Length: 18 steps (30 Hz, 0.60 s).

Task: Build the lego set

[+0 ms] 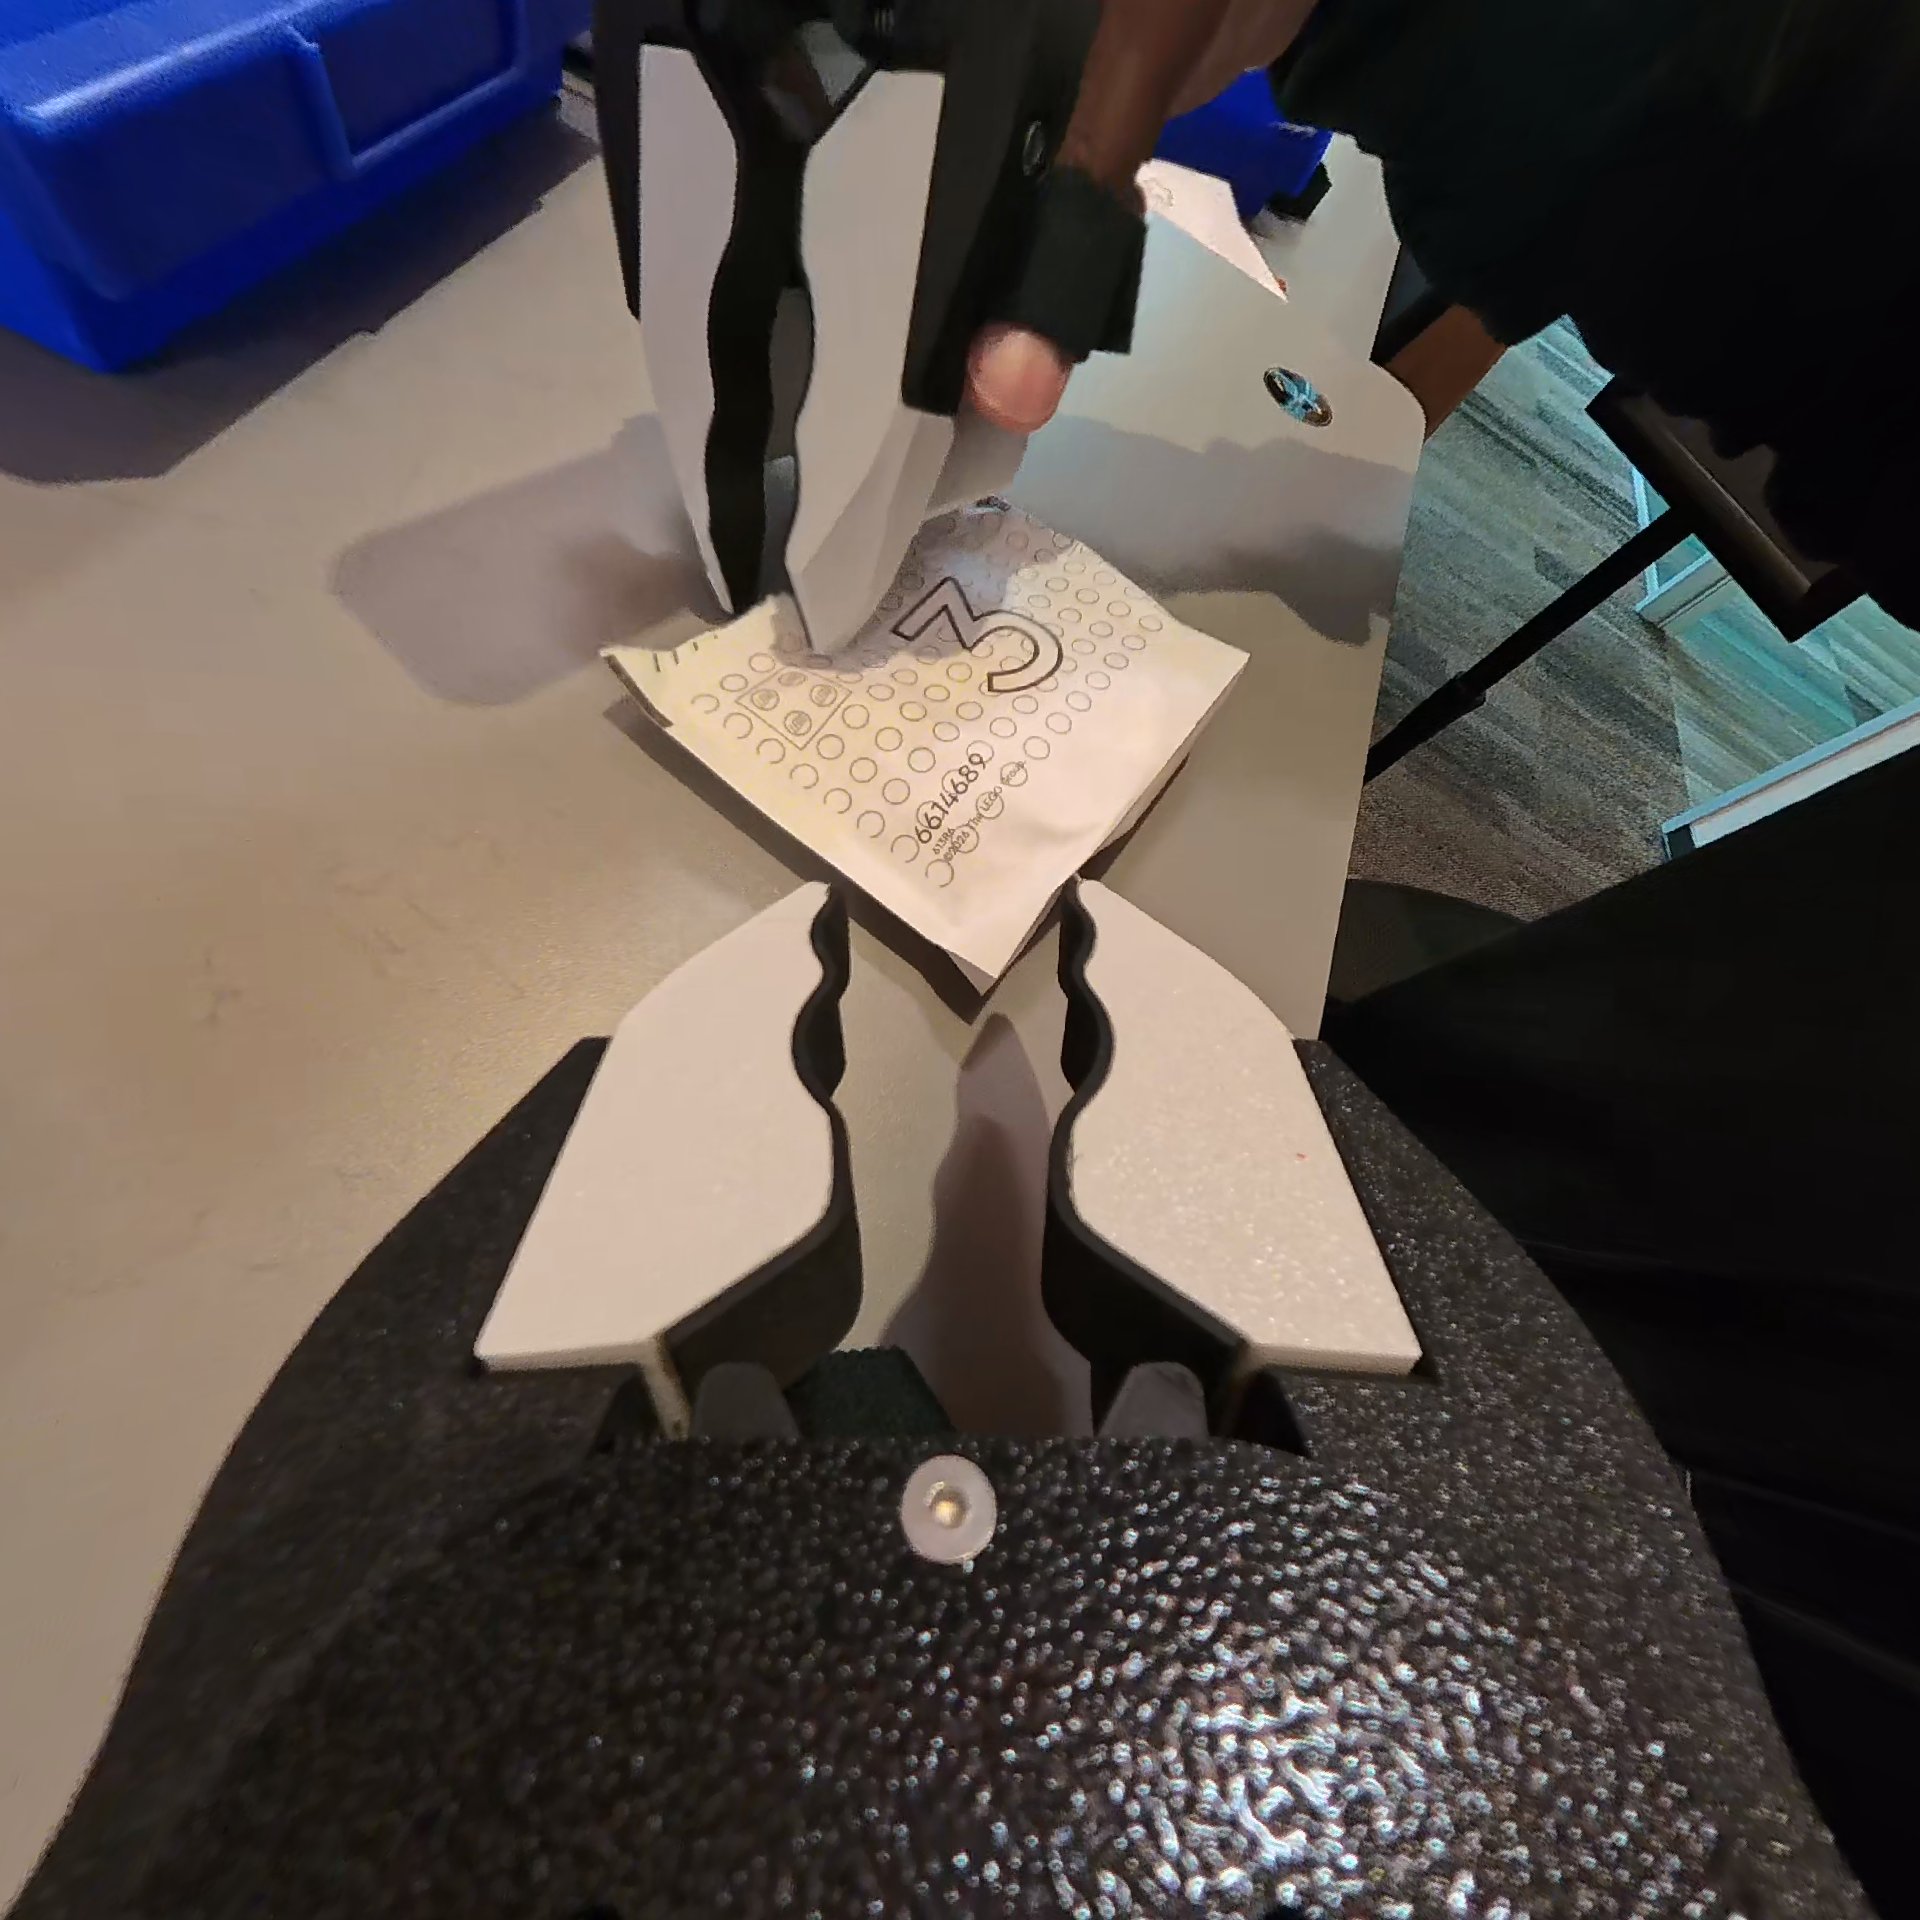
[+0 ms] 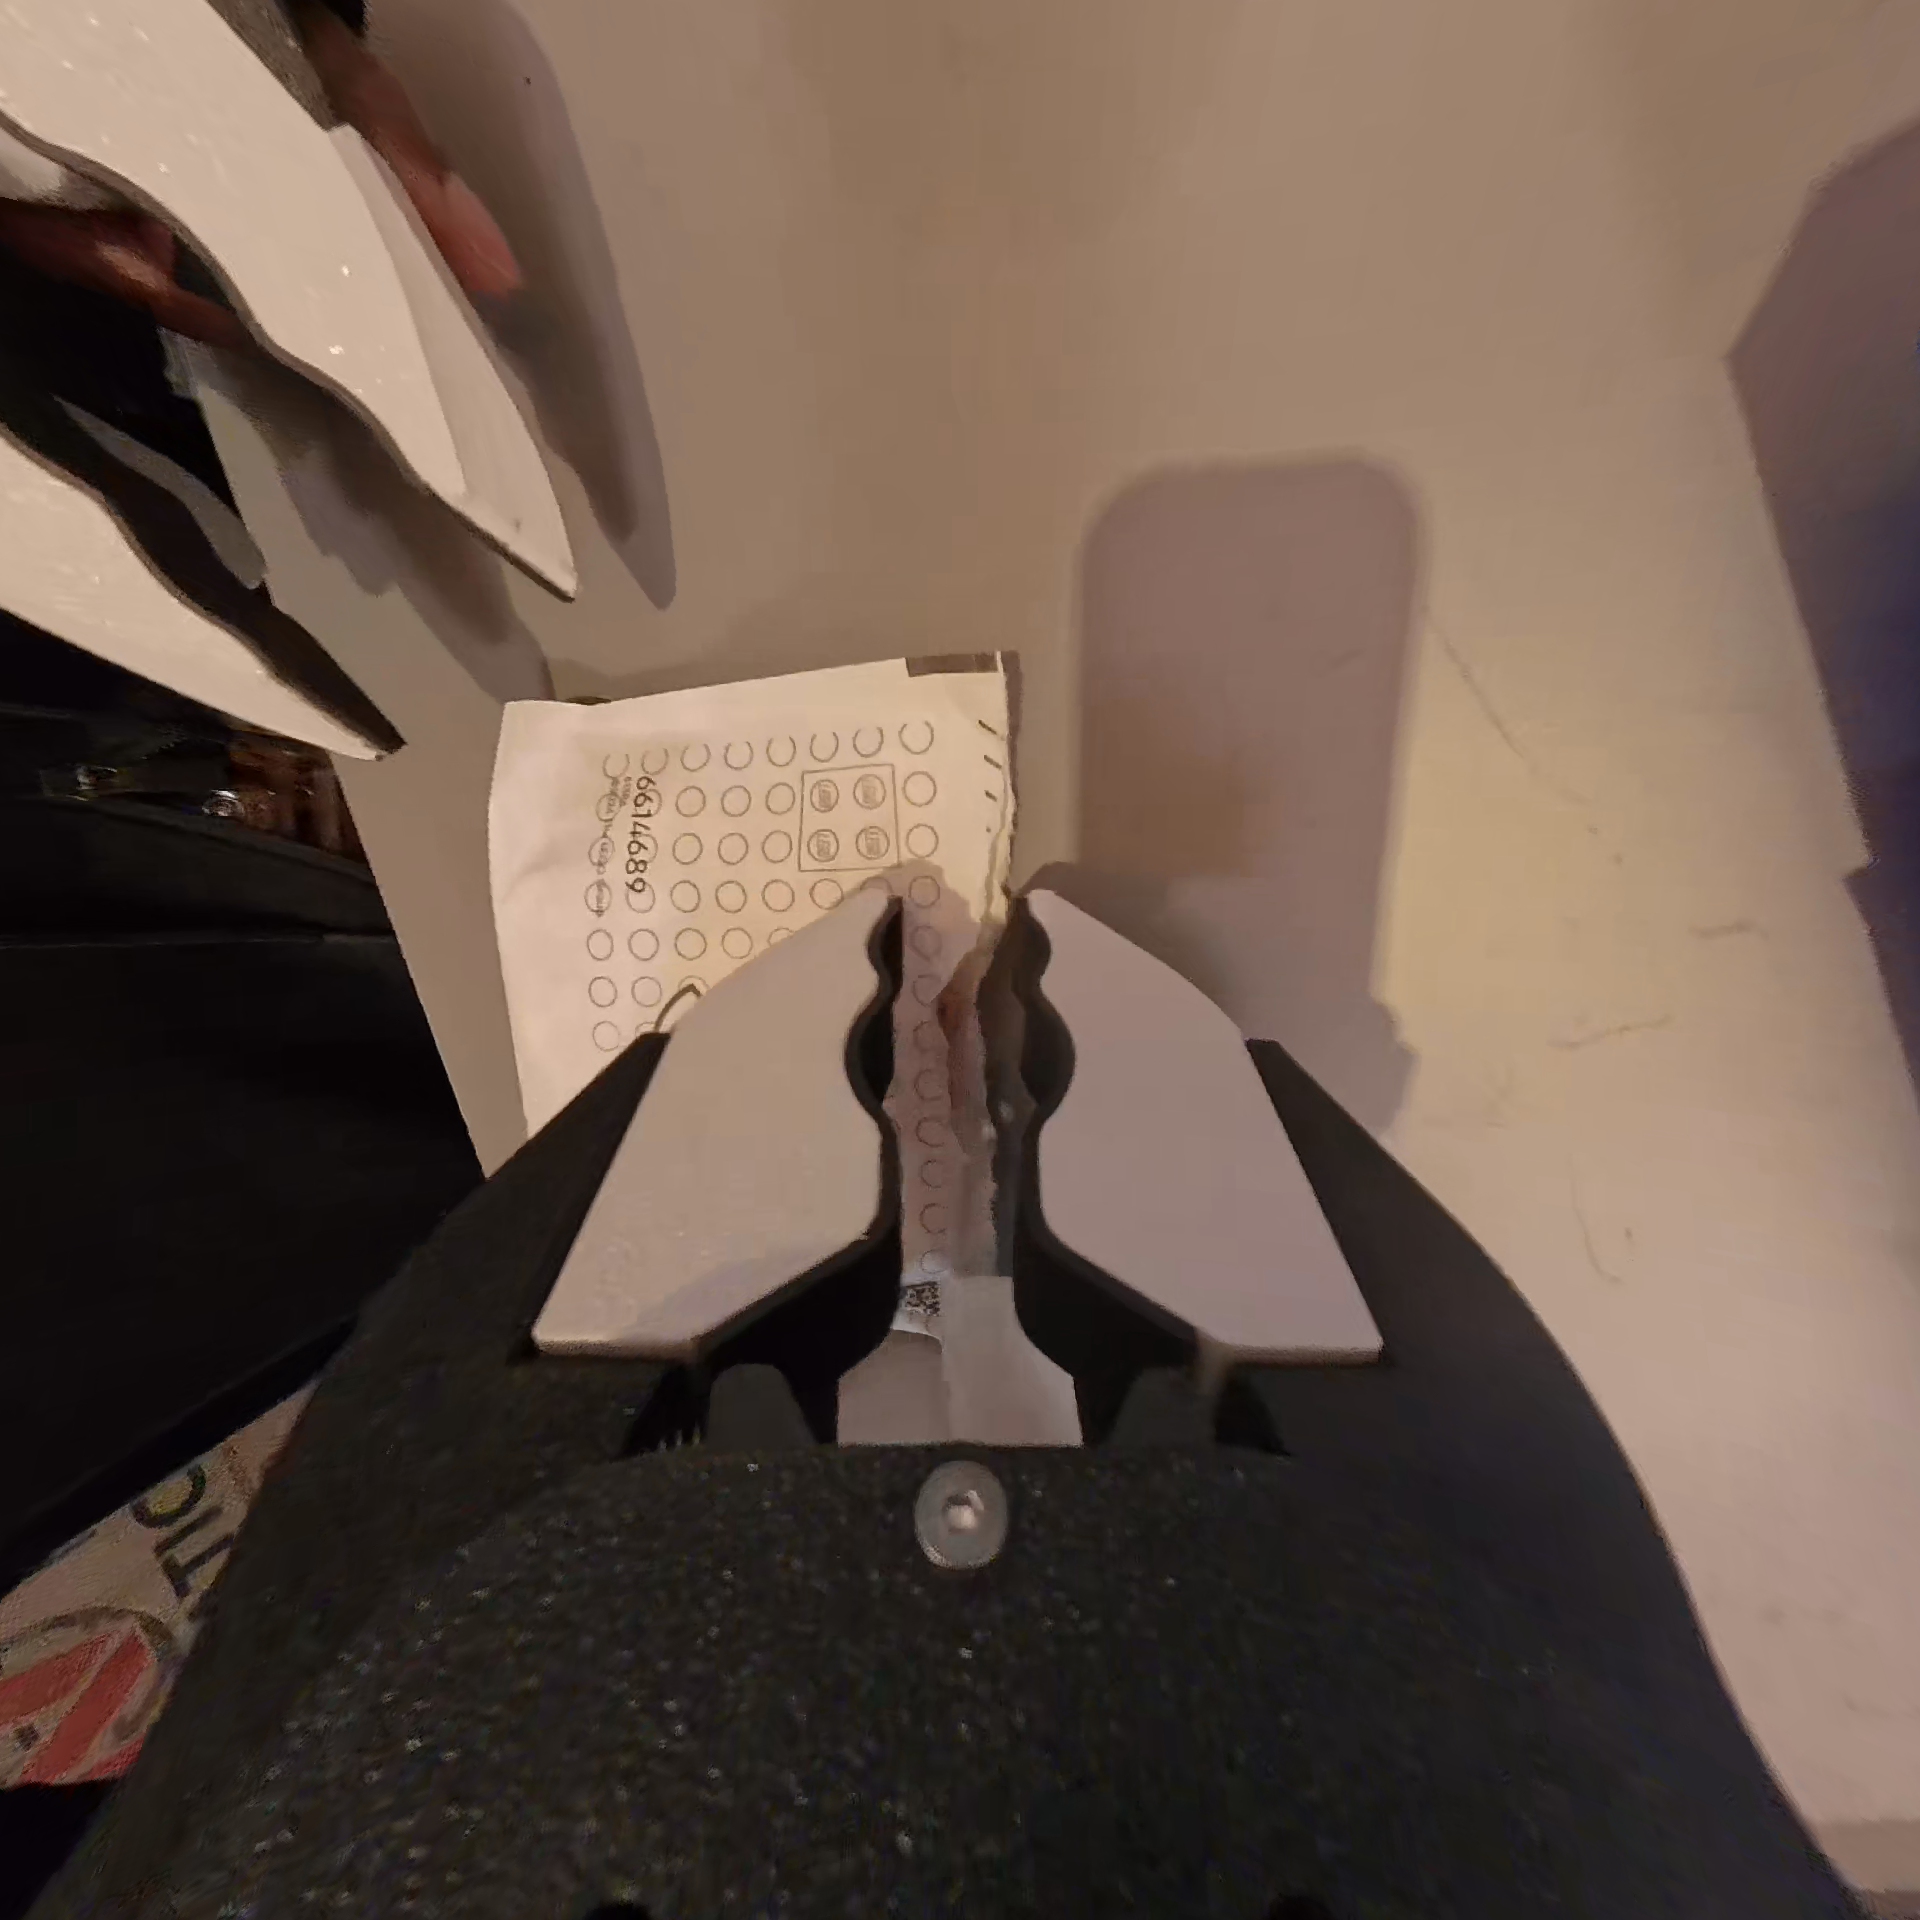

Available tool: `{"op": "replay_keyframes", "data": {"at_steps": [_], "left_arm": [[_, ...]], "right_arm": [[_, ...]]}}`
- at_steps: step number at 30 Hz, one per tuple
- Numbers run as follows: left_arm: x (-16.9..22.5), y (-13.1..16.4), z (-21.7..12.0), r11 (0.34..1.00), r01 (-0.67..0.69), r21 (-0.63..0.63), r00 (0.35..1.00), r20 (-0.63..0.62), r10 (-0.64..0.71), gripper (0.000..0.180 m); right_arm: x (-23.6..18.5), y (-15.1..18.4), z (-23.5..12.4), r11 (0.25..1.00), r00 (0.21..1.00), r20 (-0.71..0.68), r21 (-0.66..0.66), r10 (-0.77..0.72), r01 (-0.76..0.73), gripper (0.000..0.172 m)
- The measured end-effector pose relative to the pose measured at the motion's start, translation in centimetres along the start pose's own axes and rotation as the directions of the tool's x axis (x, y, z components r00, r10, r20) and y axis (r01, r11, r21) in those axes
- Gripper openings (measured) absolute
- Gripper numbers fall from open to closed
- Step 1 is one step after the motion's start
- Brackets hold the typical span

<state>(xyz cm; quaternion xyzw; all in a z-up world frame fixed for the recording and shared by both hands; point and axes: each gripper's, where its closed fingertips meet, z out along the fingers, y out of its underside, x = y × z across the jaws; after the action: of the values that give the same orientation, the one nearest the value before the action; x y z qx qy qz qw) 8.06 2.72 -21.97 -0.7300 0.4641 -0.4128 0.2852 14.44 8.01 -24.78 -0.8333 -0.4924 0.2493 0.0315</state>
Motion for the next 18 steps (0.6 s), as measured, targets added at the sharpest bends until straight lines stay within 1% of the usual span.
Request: {"op": "replay_keyframes", "data": {"at_steps": [2, 3, 5, 7, 13, 18], "left_arm": [[0.0, 0.0, 0.0, 1.0, 0.003, 0.001, 1.0, -0.004, -0.003, 0.038], [0.0, 0.0, 0.0, 1.0, 0.006, 0.003, 1.0, -0.008, -0.006, 0.038], [0.0, -0.1, -0.1, 1.0, 0.018, 0.011, 1.0, -0.013, -0.017, 0.038], [-0.1, -0.3, -0.3, 0.999, 0.033, 0.023, 0.999, -0.021, -0.032, 0.038], [-0.6, -0.6, -0.6, 0.995, 0.084, 0.054, 0.996, -0.032, -0.082, 0.038], [-1.1, -0.7, -0.5, 0.991, 0.122, 0.052, 0.992, -0.018, -0.121, 0.04]], "right_arm": [[0.0, 0.1, 0.3, 0.999, 1.0, -0.013, -0.034, -0.018, 0.018, 0.005], [-0.1, 0.2, 0.5, 0.998, 0.999, -0.007, -0.05, -0.031, 0.03, 0.0], [-0.5, 0.0, 0.6, 0.997, 0.998, 0.0, -0.051, -0.055, 0.055, 0.0], [-0.8, -0.5, 0.2, 0.997, 0.998, 0.005, -0.02, -0.068, 0.068, 0.0], [-1.2, -1.9, -2.2, 0.991, 0.994, -0.044, 0.076, -0.104, 0.107, 0.0], [-2.4, -2.4, -3.6, 0.98, 0.984, -0.096, 0.113, -0.153, 0.163, 0.0]]}}
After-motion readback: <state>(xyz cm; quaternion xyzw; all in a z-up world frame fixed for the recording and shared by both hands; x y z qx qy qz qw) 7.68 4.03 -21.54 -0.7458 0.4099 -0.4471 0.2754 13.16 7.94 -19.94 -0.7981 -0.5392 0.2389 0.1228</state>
